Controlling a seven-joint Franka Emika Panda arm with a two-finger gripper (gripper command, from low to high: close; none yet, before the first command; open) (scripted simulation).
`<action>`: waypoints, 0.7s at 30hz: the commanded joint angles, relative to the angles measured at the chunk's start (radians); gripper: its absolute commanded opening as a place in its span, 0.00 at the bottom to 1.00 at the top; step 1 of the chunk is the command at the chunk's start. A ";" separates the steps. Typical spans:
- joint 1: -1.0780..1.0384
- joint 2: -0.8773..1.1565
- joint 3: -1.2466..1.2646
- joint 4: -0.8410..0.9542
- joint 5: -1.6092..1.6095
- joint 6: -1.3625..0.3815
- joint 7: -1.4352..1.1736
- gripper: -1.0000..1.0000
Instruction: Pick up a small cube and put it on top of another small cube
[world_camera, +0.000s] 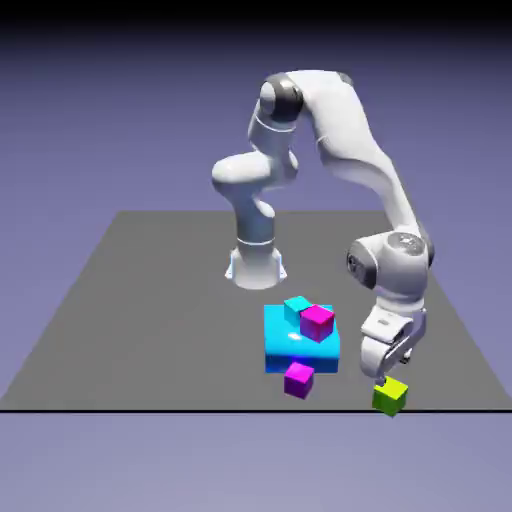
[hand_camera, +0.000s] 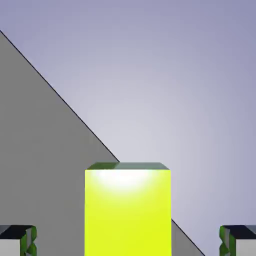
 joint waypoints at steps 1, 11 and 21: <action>-0.003 0.036 0.005 0.011 0.004 0.026 -0.003 0.50; -0.083 -0.182 0.019 -0.115 -0.035 -0.066 0.079 0.00; -0.442 -0.467 0.146 -0.439 -0.127 -0.023 0.351 0.00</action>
